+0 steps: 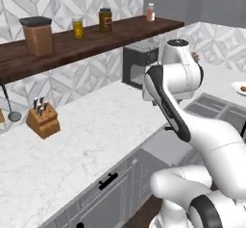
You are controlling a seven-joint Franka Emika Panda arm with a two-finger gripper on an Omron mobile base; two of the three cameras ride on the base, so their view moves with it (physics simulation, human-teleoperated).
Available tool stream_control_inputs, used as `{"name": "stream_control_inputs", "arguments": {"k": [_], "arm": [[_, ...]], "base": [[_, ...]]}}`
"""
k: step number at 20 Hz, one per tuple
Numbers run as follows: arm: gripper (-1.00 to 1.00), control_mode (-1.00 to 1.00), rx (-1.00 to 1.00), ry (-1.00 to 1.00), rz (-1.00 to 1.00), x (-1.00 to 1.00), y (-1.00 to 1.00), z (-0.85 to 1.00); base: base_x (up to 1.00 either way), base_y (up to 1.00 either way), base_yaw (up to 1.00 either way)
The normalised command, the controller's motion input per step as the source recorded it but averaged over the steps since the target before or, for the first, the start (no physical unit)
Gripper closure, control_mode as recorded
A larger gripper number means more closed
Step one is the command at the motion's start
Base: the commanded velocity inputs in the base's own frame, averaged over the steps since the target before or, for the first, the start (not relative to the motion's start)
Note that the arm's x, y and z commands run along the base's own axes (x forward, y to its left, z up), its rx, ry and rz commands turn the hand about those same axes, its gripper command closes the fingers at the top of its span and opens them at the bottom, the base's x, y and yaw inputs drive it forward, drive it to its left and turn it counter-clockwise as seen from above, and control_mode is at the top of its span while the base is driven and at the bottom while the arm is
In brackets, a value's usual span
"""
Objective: Pick up the knife from the drawer and place it on the cutting board. Then place the meat from the plate to the cutting board.
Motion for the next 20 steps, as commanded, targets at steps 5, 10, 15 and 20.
{"name": "stream_control_inputs", "arguments": {"k": [5,10,15,20], "arm": [[-1.00,1.00,0.00,0.00,0.00,0.00,0.00,0.00],[-1.00,1.00,0.00,0.00,0.00,0.00,0.00,0.00],[-1.00,1.00,0.00,0.00,0.00,0.00,0.00,0.00],[-1.00,1.00,0.00,0.00,0.00,0.00,0.00,0.00]], "base": [[0.00,0.01,-0.46],[0.00,-0.69,-0.39],[0.42,-0.89,-0.26],[0.61,-0.85,-0.07]]}}
